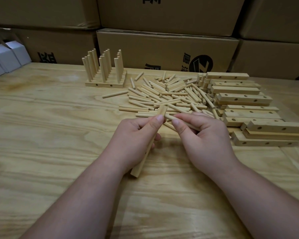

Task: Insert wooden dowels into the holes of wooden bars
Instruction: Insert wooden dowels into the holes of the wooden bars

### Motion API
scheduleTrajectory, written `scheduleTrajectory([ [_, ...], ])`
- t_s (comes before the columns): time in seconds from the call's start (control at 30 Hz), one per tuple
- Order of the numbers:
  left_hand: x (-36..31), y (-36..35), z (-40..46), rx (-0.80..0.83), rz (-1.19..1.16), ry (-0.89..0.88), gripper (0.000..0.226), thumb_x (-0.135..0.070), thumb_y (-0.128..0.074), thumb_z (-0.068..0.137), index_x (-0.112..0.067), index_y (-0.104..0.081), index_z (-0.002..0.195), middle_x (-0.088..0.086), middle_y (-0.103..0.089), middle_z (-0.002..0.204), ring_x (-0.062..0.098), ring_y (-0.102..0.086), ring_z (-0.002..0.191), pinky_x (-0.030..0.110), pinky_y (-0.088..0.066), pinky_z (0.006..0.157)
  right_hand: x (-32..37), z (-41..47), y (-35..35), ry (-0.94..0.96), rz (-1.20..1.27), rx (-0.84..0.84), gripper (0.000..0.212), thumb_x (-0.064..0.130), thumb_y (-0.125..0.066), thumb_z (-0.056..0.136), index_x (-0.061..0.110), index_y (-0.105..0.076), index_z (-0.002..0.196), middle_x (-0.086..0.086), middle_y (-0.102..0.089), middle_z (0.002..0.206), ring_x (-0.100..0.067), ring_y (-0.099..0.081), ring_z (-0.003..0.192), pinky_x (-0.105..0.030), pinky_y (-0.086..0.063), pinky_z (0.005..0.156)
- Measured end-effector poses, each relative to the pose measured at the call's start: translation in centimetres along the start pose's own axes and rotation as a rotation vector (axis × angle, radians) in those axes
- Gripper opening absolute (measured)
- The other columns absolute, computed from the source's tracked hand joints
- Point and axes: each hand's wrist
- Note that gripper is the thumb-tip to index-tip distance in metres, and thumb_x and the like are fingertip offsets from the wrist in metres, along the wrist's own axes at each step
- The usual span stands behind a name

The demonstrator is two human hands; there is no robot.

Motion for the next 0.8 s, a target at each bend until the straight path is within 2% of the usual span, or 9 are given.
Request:
scheduleTrajectory([
  [0.17, 0.3, 0.0, 0.0, 0.006, 0.01, -0.028, 0.022, -0.048, -0.063, 0.092, -0.035, -0.081, 0.093, -0.005, -0.072, 0.066, 0.002, -0.061, 0.055, 0.014, -0.048, 0.054, 0.1, 0.1, 0.1, -0.027, 0.062, 0.017, 0.012, 0.018, -0.074, 0.089, 0.02, -0.077, 0.1, 0.013, -0.069, 0.091, 0.013, -0.063, 0.083, 0.0, -0.042, 0.069],
  [0.27, 0.2, -0.3, 0.1, 0.033, -0.01, -0.034, 0.025, -0.043, -0.058, 0.098, -0.032, -0.078, 0.11, -0.003, -0.069, 0.065, 0.004, -0.06, 0.054, 0.015, -0.047, 0.052, -0.1, 0.3, 0.3, -0.036, 0.073, -0.016, 0.008, 0.023, -0.075, 0.088, 0.029, -0.074, 0.094, 0.003, -0.069, 0.073, -0.002, -0.063, 0.066, -0.01, -0.047, 0.056],
  [0.37, 0.2, -0.4, 0.1, 0.075, -0.03, -0.037, 0.03, -0.04, -0.053, 0.102, -0.033, -0.07, 0.126, 0.0, -0.067, 0.065, 0.007, -0.06, 0.055, 0.018, -0.049, 0.053, -0.3, 0.6, 0.5, -0.02, 0.086, -0.11, 0.016, 0.026, -0.077, 0.086, 0.034, -0.067, 0.094, 0.001, -0.065, 0.075, -0.009, -0.06, 0.062, -0.013, -0.046, 0.054],
  [0.47, 0.2, -0.3, 0.2, 0.049, -0.021, -0.018, 0.028, -0.04, -0.053, 0.102, -0.029, -0.075, 0.115, 0.0, -0.066, 0.063, 0.007, -0.058, 0.052, 0.019, -0.048, 0.05, -0.3, 0.6, 0.4, -0.009, 0.178, -0.138, 0.026, 0.036, -0.076, 0.085, 0.033, -0.06, 0.105, 0.001, -0.063, 0.076, -0.003, -0.06, 0.064, -0.012, -0.046, 0.059],
  [0.53, 0.3, -0.2, 0.5, -0.01, -0.064, 0.012, 0.03, -0.041, -0.052, 0.103, -0.027, -0.078, 0.103, -0.001, -0.066, 0.06, 0.008, -0.057, 0.049, 0.018, -0.047, 0.047, -0.4, 0.7, 0.5, -0.026, 0.262, -0.149, 0.031, 0.051, -0.065, 0.09, 0.03, -0.057, 0.111, -0.001, -0.064, 0.079, -0.006, -0.061, 0.067, -0.019, -0.048, 0.062],
  [0.6, 0.3, 0.2, 0.9, -0.103, -0.152, 0.048, 0.037, -0.042, -0.047, 0.105, -0.028, -0.079, 0.094, 0.0, -0.066, 0.061, 0.009, -0.057, 0.048, 0.019, -0.047, 0.046, -0.6, 0.7, 0.8, -0.054, 0.285, -0.152, 0.031, 0.054, -0.046, 0.097, 0.028, -0.059, 0.11, 0.0, -0.062, 0.08, -0.009, -0.057, 0.069, -0.029, -0.046, 0.068],
  [0.63, 0.3, 0.3, 1.1, -0.155, -0.219, 0.07, 0.039, -0.043, -0.046, 0.105, -0.028, -0.079, 0.091, 0.001, -0.066, 0.061, 0.009, -0.056, 0.048, 0.021, -0.047, 0.047, -0.8, 0.7, 0.9, -0.058, 0.248, -0.151, 0.029, 0.05, -0.041, 0.099, 0.03, -0.061, 0.104, 0.002, -0.062, 0.079, -0.008, -0.055, 0.069, -0.029, -0.045, 0.07],
  [0.7, 0.2, 0.7, 1.5, -0.244, -0.385, 0.107, 0.042, -0.045, -0.046, 0.105, -0.025, -0.079, 0.09, 0.003, -0.064, 0.061, 0.012, -0.054, 0.046, 0.027, -0.045, 0.05, -1.3, 0.8, 0.8, -0.037, 0.048, -0.118, 0.022, 0.04, -0.048, 0.1, 0.032, -0.066, 0.09, 0.013, -0.062, 0.076, -0.002, -0.057, 0.074, -0.011, -0.04, 0.069],
  [0.8, 0.1, 1.0, 1.8, -0.304, -0.583, 0.124, 0.041, -0.046, -0.046, 0.104, -0.021, -0.075, 0.09, 0.004, -0.058, 0.056, 0.014, -0.048, 0.041, 0.025, -0.042, 0.046, -1.8, 0.7, 0.0, -0.023, -0.322, 0.054, 0.011, 0.03, -0.064, 0.093, 0.031, -0.072, 0.1, 0.02, -0.056, 0.088, 0.006, -0.054, 0.086, -0.004, -0.037, 0.073],
])
Point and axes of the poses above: each hand's wrist, its own z-axis towards the middle knuckle, its own y-axis out of the back of the hand, x = y × z
